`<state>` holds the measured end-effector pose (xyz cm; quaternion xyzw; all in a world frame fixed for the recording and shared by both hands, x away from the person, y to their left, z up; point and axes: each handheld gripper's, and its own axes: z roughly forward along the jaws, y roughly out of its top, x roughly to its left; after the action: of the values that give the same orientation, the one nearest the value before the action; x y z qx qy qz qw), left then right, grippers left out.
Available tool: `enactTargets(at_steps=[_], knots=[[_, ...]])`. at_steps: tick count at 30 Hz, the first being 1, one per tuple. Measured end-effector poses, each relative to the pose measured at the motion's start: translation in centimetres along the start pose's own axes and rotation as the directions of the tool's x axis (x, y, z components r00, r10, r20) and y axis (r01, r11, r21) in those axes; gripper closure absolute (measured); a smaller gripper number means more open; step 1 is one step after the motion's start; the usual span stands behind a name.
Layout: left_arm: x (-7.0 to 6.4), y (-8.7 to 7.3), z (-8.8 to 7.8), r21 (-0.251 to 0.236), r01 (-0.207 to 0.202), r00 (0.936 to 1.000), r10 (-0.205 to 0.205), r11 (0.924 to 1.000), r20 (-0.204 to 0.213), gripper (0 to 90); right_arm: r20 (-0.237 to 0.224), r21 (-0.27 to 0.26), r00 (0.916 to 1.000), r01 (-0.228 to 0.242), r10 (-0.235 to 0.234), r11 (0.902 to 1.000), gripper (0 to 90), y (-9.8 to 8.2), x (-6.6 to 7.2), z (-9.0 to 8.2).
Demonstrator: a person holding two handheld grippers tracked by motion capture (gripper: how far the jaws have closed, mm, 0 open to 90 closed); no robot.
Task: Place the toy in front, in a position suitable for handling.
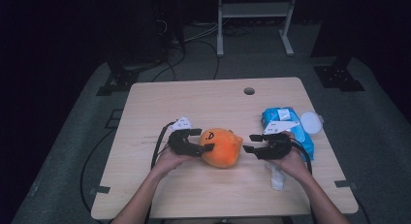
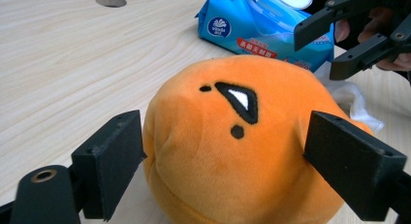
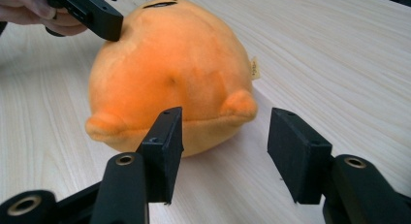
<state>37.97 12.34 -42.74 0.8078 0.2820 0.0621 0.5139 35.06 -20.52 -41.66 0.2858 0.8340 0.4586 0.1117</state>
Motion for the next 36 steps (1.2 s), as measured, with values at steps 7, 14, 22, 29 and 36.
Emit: enactTargets(at_steps=[7, 14, 22, 29, 36], knots=[[-0.1, 0.0, -0.4, 0.009, -0.004, 0.9998, 0.005, 0.9999, -0.018, 10.7, 0.015, 0.01, 0.9998, -0.015, 0.015, 0.9998, 42.3, -0.4, -0.6, -0.9], [-0.4, -0.3, -0.8, 0.023, -0.01, 0.9998, 0.01, 0.9997, -0.018, 10.3, 0.029, 0.013, 0.9994, -0.021, 0.021, 0.9997, 41.0, -0.9, -0.9, -1.7], [-0.4, -0.6, -1.2, 0.013, -0.003, 0.9996, 0.003, 0.9999, -0.026, 9.5, 0.045, 0.019, 0.9985, -0.031, 0.03, 0.9994, 39.8, -1.5, -1.3, -2.4], [-0.5, -0.9, -2.0, 0.004, -0.003, 0.9995, 0.003, 1.0, -0.032, 9.3, 0.058, 0.022, 0.9975, -0.043, 0.042, 0.9988, 39.3, -2.1, -1.7, -3.1], [-1.2, -1.0, -2.9, -0.009, -0.025, 0.999, 0.025, 0.9996, -0.037, 8.7, 0.068, 0.008, 0.9967, -0.045, 0.044, 0.999, 38.8, -2.6, -1.6, -3.9]])
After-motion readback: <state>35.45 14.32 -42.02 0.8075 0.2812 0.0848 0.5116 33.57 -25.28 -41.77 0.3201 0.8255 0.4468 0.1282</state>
